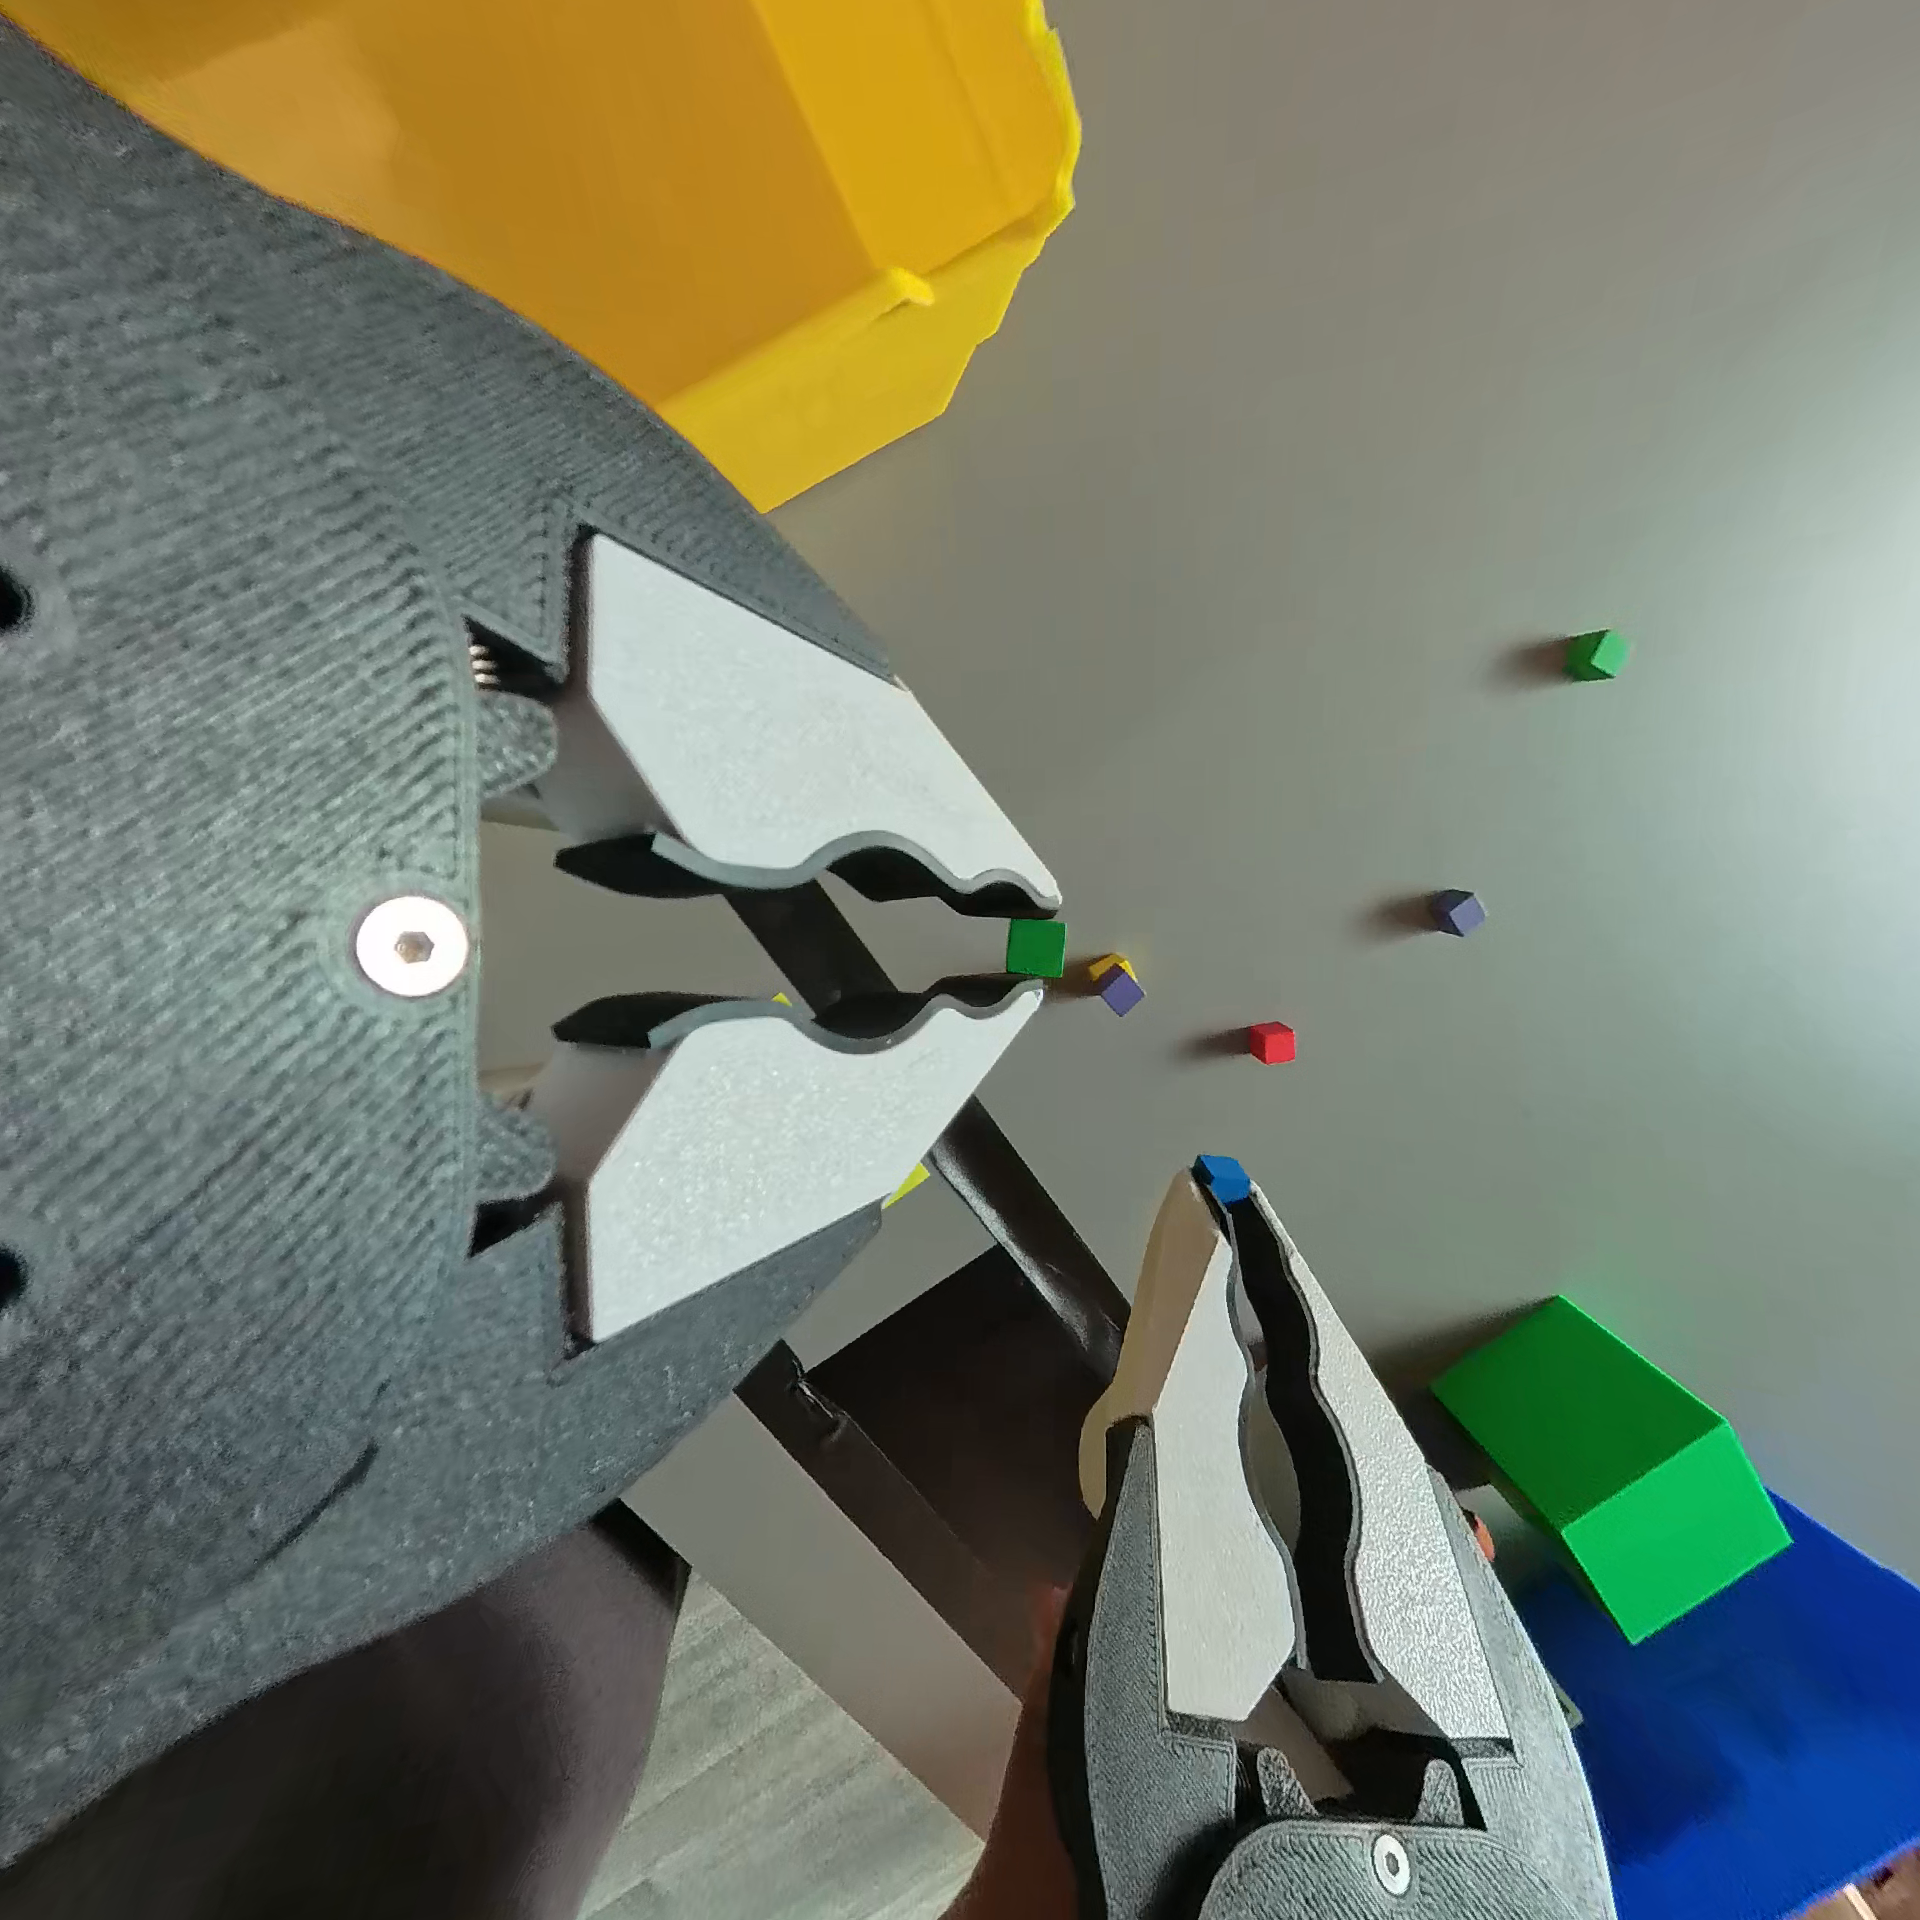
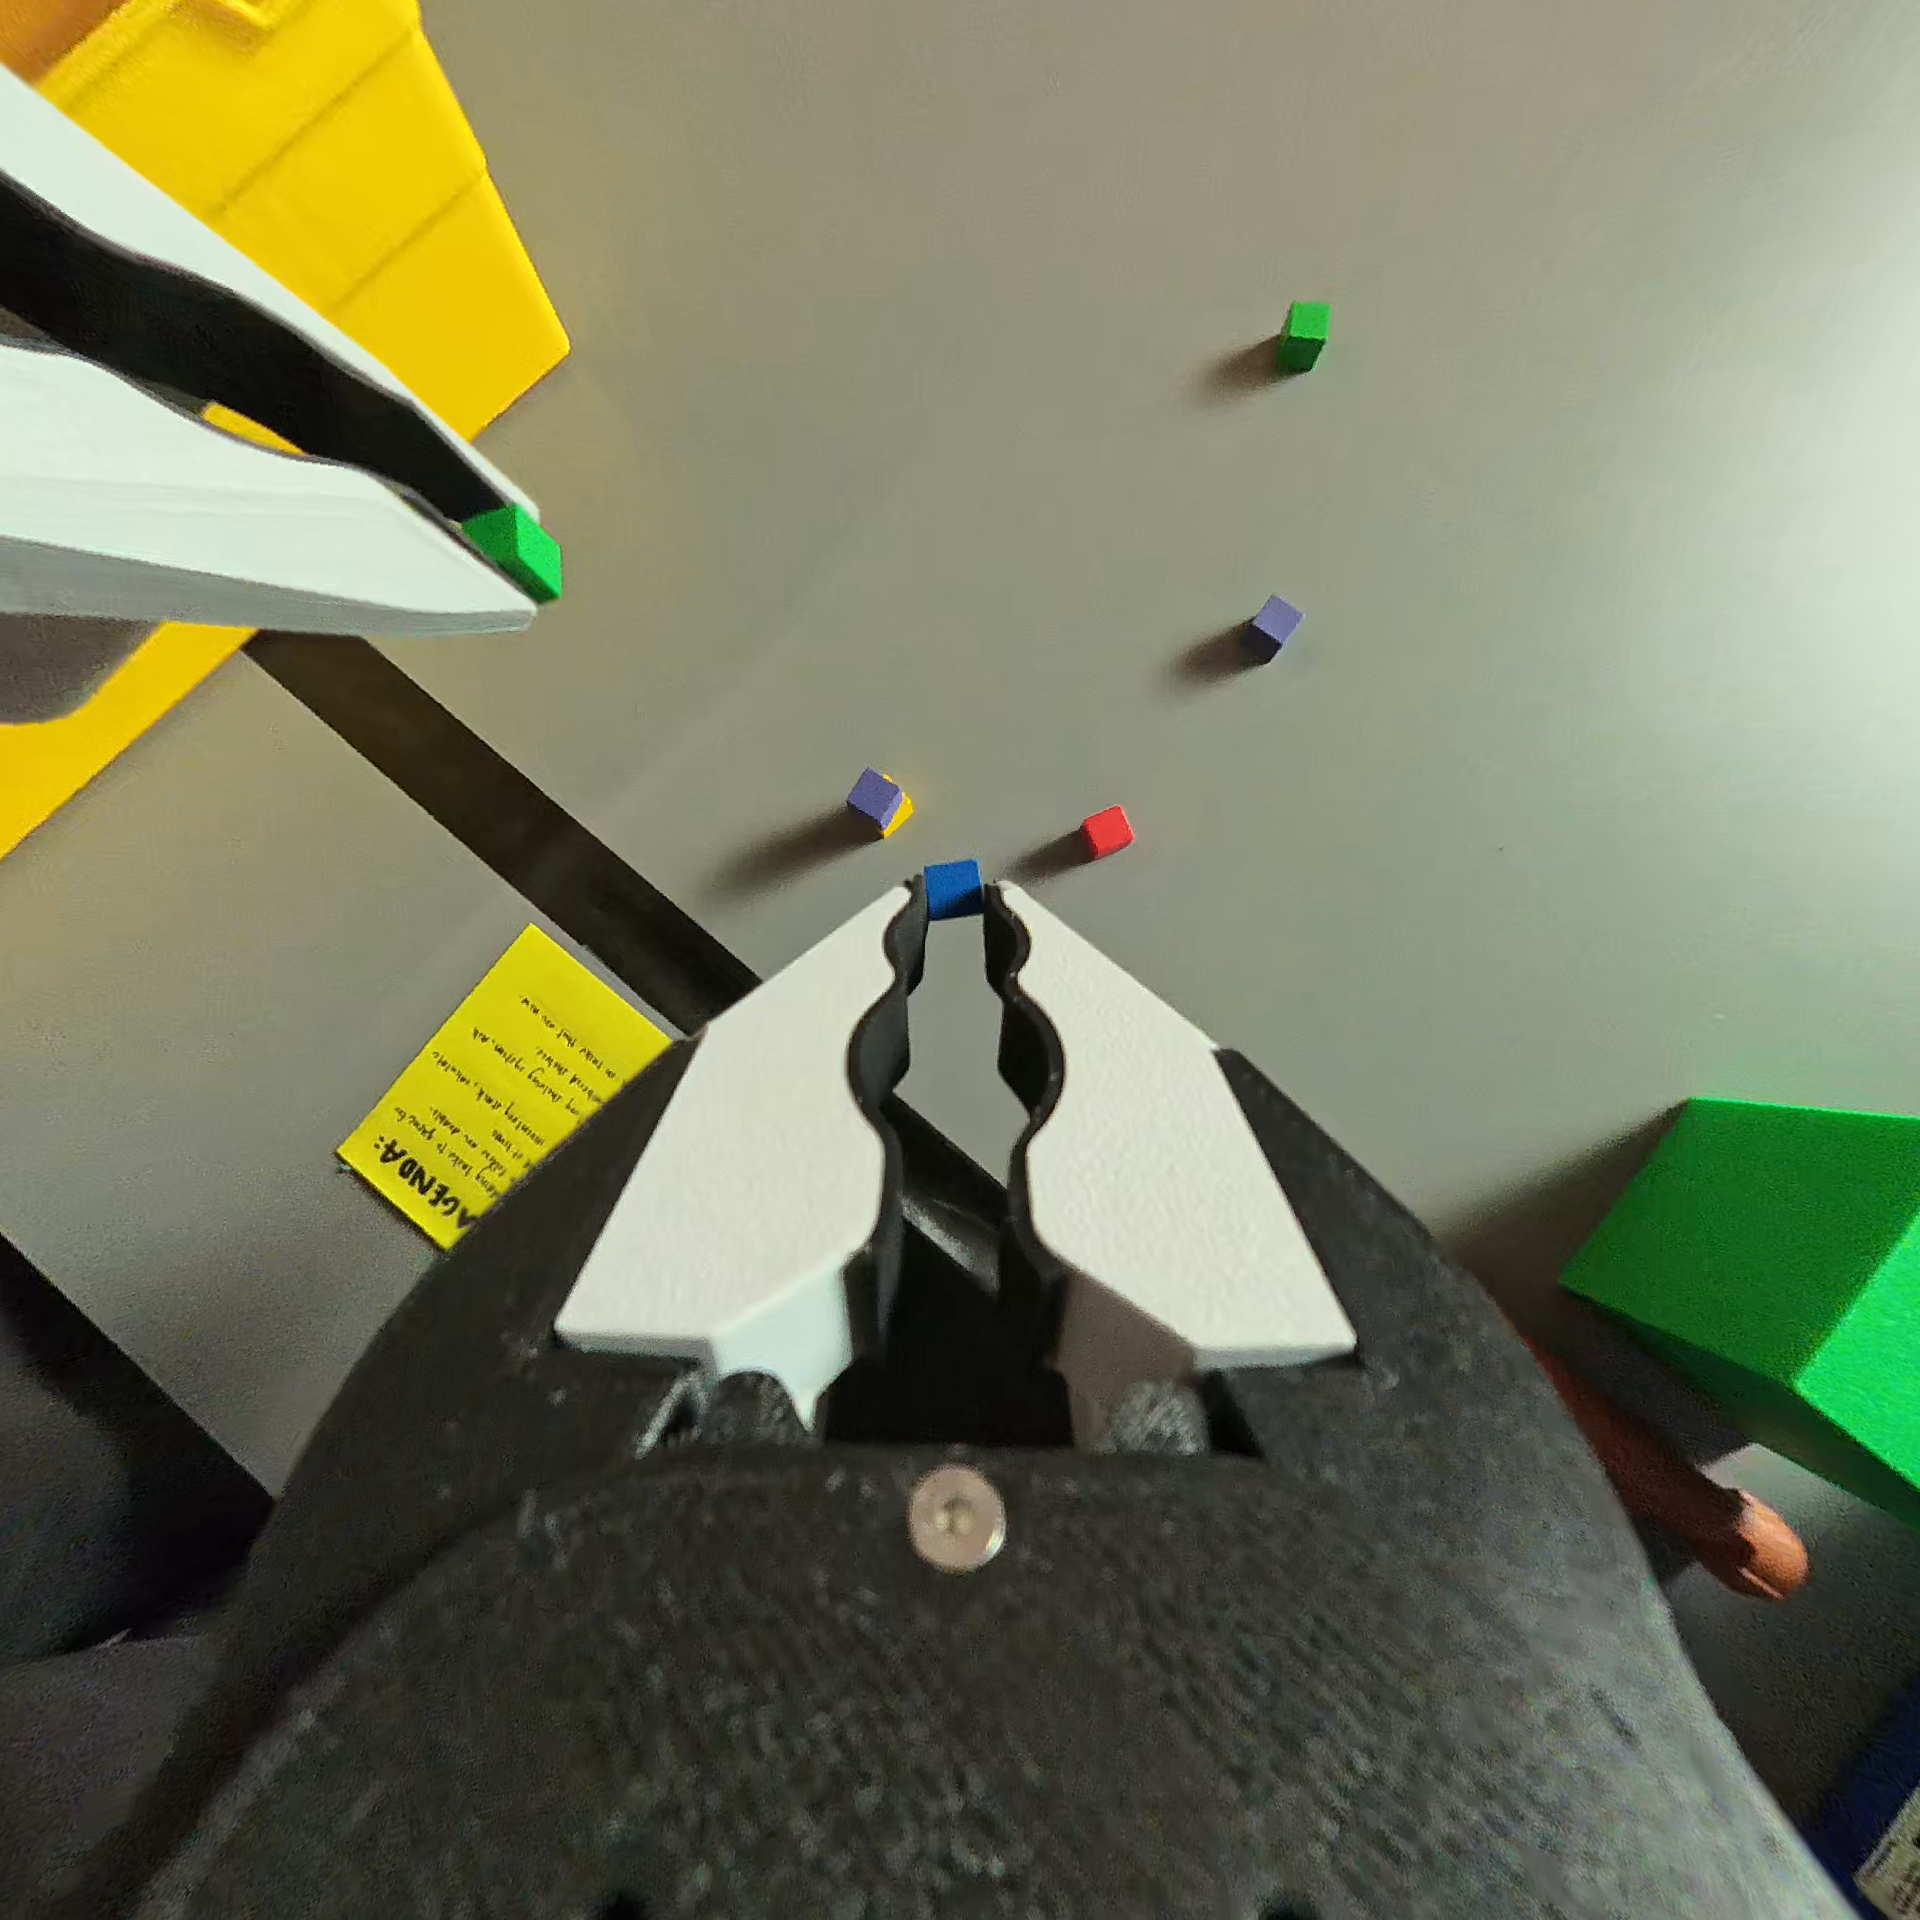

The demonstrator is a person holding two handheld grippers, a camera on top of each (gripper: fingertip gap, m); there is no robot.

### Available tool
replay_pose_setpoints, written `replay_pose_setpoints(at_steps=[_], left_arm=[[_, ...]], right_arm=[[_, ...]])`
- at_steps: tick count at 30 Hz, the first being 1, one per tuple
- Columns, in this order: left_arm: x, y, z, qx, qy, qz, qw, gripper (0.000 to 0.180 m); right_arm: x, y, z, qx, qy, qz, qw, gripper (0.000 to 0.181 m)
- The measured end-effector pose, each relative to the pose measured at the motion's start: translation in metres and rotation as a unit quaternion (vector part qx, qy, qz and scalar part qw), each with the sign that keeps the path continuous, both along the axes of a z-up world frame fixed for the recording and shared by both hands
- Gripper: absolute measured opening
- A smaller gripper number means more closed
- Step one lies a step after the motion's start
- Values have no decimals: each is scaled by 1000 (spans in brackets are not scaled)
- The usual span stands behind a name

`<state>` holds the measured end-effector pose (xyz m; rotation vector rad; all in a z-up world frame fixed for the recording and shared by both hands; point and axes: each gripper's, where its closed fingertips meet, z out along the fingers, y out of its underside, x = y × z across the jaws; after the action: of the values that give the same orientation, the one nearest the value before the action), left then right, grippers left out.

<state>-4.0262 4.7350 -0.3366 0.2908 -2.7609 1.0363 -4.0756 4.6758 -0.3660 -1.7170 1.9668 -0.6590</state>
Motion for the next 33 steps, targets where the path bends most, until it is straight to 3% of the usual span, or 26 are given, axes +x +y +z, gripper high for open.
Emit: replay_pose_setpoints(at_steps=[10, 33], left_arm=[[-15, 11, -12, 13, 18, 14, 1000, 6], [-8, 15, -8, 10, 17, 19, 1000, 6]], right_arm=[[31, 19, -20, -19, 24, 80, 996, 9], [30, 14, -35, 1, 38, 49, 998, 13]])
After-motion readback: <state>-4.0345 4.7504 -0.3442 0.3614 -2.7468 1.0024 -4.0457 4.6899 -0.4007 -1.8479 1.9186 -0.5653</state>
